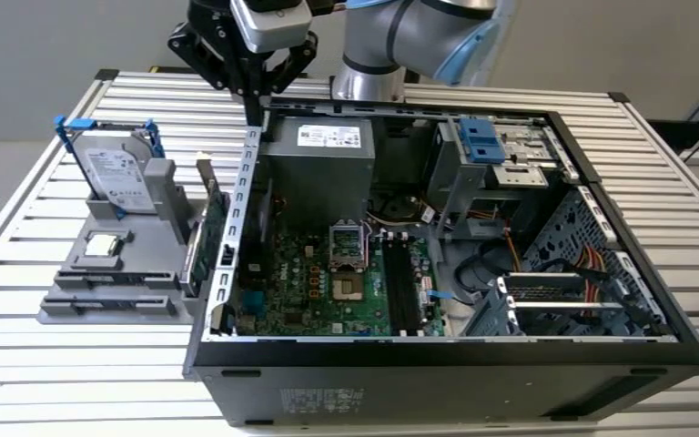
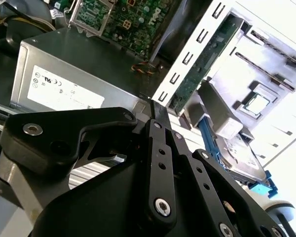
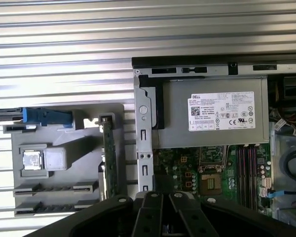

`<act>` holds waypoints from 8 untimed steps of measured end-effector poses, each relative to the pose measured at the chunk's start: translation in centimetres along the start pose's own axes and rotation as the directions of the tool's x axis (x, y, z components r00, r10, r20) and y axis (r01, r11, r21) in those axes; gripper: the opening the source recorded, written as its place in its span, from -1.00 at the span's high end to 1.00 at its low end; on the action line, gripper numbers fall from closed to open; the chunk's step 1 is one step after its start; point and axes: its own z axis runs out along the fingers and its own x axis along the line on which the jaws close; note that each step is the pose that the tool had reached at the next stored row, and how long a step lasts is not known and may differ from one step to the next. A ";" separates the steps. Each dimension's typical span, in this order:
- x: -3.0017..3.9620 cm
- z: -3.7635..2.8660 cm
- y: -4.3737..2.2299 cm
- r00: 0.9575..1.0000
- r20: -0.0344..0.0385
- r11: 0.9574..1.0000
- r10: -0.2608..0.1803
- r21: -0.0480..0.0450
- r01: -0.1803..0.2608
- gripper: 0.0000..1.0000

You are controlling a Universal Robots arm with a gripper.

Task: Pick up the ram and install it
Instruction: 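Reach for the ram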

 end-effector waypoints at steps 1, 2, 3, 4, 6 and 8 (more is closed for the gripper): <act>0.10 -0.01 -0.01 1.000 0.000 1.000 0.000 0.000 0.000 1.00; 0.20 -0.01 -0.01 1.000 0.000 1.000 -0.001 0.000 0.001 1.00; 0.30 -0.01 -0.02 1.000 0.000 1.000 -0.002 0.000 0.002 1.00; 0.41 -0.01 -0.03 1.000 0.000 1.000 -0.002 0.000 0.002 1.00; 0.60 -0.02 -0.04 1.000 0.000 1.000 -0.003 0.000 0.003 1.00; 0.77 -0.02 -0.05 1.000 0.000 1.000 -0.004 0.000 0.004 1.00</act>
